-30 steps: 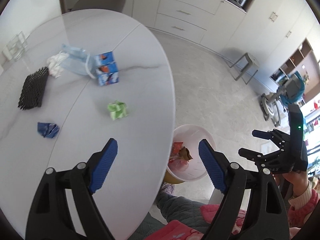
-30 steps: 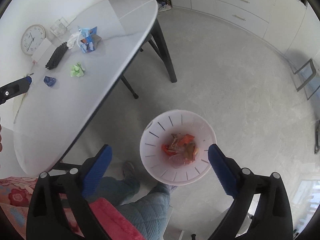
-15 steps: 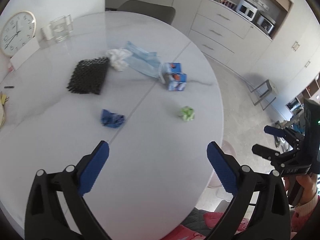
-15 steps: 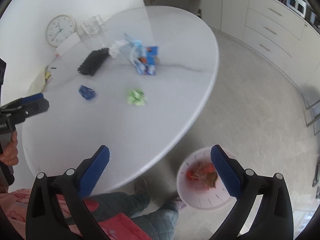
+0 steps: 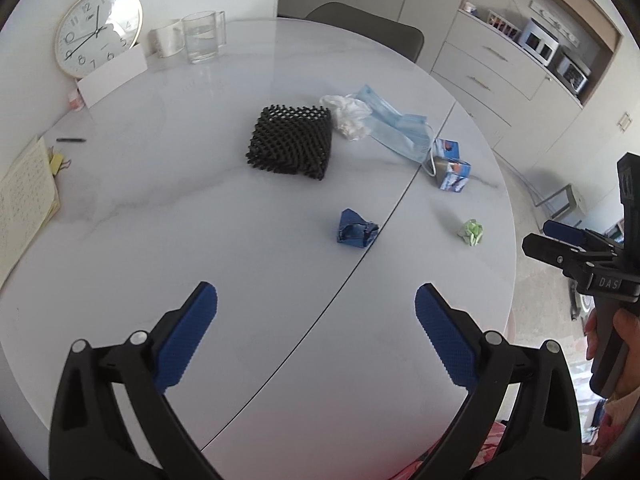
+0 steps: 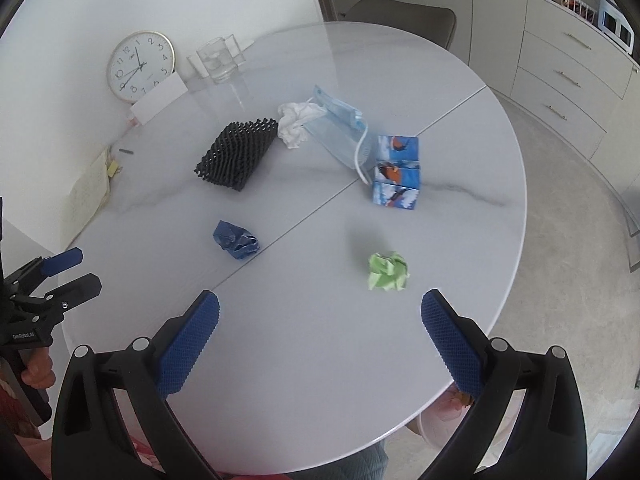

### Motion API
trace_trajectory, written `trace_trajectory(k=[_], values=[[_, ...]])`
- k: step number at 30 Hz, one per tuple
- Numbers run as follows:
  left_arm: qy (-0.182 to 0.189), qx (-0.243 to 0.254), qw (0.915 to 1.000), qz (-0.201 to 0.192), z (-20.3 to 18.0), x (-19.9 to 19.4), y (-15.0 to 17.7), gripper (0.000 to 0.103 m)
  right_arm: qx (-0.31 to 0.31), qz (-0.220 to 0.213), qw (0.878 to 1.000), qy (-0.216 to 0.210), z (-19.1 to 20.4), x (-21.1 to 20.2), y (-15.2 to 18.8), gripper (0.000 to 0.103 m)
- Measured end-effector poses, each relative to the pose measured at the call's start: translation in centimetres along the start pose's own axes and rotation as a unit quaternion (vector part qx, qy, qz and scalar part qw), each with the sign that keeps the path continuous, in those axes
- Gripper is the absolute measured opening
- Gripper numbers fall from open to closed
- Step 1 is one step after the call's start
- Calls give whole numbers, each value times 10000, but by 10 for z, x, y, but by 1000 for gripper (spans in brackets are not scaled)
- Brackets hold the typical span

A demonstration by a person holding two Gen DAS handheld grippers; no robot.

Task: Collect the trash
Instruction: 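Move both tools back over the table toward the black mesh pad, then grasp the black mesh pad with left tool while right tool grasps the white tissue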

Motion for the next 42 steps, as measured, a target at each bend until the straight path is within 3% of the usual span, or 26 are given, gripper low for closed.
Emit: trace_trajectory(k=[6,12,20,28,34,36,41,42], values=[[-64,-236,9997,70,7,20,-15,95,-60,117,9999,92,-3,11,-16,100],[-307,-536,9980,126,3,53,-53,95,-110,309,9994,74,-27,32,-45,100],[-672,-1010,9920,346,-12,110,-104,95,-655,694,9953,-158,-60,76,-107,100],[-1275,-950,9849,689,-28,176,-139,95,-1231,788,9880,-491,-70,114,-174,100],[-1650,-774,9798,824,-33,205,-156,94,-1477,781,9824,-835,-61,125,-207,100],[-1682,-748,9790,879,-31,210,-157,90,-1609,832,9788,-956,-53,128,-213,100],[-1310,-1038,9807,1011,-21,217,-156,57,-2036,1129,9629,-1368,-23,144,-214,100],[-1211,-1178,9806,997,-16,217,-155,55,-2110,1188,9594,-1450,-18,147,-214,100]])
Point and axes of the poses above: each gripper's, at about its wrist camera, not at the fingertips, and x roughly the way its jaws point, z to its left, y to its underside, the point moved 3 cm from there along x, roughly the way its jaws point, and after that the axes turned 7 degrees about -y, right-handed, at the moved point
